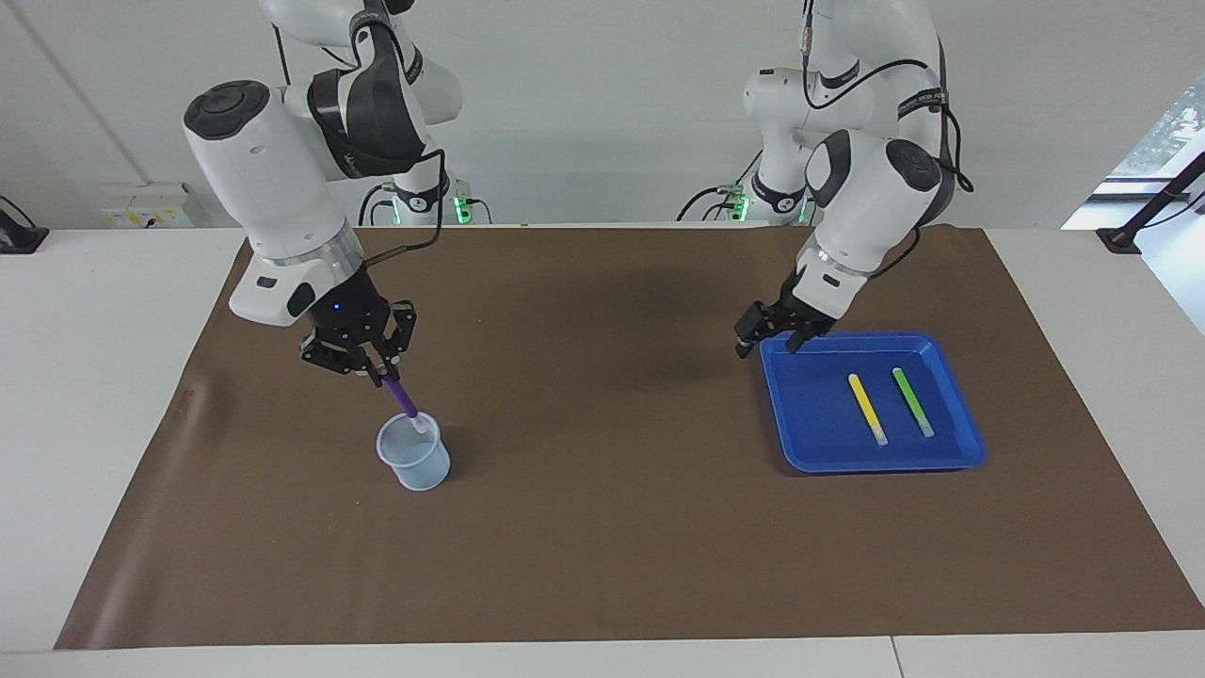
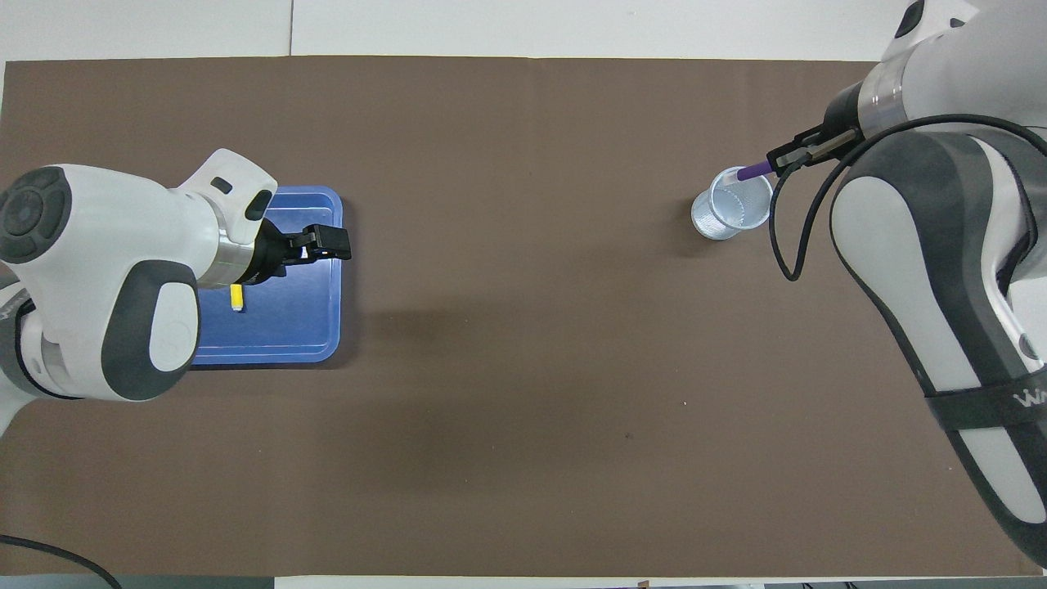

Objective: Transfer and insert pens with both arms
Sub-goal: 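Insert the purple pen into the white cup with the right gripper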

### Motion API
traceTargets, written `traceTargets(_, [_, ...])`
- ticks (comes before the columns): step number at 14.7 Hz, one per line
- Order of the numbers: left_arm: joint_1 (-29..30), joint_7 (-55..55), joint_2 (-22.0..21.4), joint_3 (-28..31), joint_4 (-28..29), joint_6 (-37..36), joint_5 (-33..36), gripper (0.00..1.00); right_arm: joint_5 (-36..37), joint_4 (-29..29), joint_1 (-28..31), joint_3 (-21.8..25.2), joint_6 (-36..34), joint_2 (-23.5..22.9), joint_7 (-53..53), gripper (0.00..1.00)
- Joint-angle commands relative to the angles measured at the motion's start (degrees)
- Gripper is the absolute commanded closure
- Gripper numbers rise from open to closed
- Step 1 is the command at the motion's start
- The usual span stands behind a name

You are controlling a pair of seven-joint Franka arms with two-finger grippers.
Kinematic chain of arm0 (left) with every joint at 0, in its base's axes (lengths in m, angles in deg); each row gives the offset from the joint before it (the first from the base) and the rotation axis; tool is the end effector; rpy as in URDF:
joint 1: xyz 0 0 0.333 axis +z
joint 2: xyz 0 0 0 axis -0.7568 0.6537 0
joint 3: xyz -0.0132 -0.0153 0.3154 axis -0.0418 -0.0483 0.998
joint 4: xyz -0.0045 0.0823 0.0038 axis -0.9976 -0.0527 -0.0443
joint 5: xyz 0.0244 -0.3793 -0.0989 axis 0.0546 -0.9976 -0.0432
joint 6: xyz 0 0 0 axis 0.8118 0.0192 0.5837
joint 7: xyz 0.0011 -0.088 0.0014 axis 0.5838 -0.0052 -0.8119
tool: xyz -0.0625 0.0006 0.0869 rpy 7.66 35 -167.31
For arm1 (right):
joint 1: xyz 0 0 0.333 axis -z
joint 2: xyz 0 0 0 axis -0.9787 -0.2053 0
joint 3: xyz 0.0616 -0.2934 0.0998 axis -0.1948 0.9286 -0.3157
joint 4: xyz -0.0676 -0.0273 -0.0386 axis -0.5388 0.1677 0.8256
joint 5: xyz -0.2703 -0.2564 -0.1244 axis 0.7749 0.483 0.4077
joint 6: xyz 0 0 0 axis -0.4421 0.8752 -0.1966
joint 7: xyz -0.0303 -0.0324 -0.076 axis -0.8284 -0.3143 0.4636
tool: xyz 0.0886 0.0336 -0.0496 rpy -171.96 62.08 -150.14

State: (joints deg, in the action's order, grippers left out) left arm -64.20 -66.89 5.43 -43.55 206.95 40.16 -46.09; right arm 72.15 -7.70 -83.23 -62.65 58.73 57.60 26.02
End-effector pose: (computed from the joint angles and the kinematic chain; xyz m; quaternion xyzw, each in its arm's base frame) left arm 0.5488 -0.1517 0.4386 0.9922 0.0530 0.0368 0.1070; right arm 0.6481 0.0860 0.5303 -0.9752 -0.1997 -0.0870 0.0387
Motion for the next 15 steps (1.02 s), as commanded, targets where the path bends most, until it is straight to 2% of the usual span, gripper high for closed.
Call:
traceTargets(1, [3.6, -4.9, -1.3, -0.6, 2.0, 0.0, 2.0, 0.00, 1.0, -5.1, 0.5, -0.4, 4.8, 0.6, 2.6, 1.00])
traceTargets(5, [8.4, -13.7, 2.6, -0.6, 1.5, 1.5, 9.2, 0.00, 0.9, -10.9, 1.8, -0.4, 8.8, 2.3, 5.1, 1.00])
traceTargets(10, [11.9, -18.2, 7.5, -0.6, 1.8, 6.2, 9.6, 0.00, 0.6, -14.2, 2.4, -0.4, 10.1, 3.4, 4.8, 1.00])
traceTargets(12, [12.0, -18.2, 10.0, -0.6, 1.9, 8.9, 10.8, 0.00, 0.5, -18.0, 2.4, -0.5, 13.4, 4.8, 4.8, 1.00])
traceTargets(13, [12.0, -18.2, 11.3, -0.6, 1.9, 10.4, 10.9, 0.00, 0.5, -19.8, 2.4, -0.5, 15.4, 5.2, 4.8, 0.92])
traceTargets(14, [12.2, -18.2, 13.0, -0.5, 1.9, 12.3, 10.9, 0.00, 0.5, -20.7, 2.3, -0.5, 16.8, 5.6, 4.8, 0.73])
traceTargets(15, [12.6, -18.2, 14.2, -0.5, 1.9, 13.9, 10.9, 0.01, 0.5, -20.7, 2.2, -0.5, 17.0, 5.6, 4.8, 0.46])
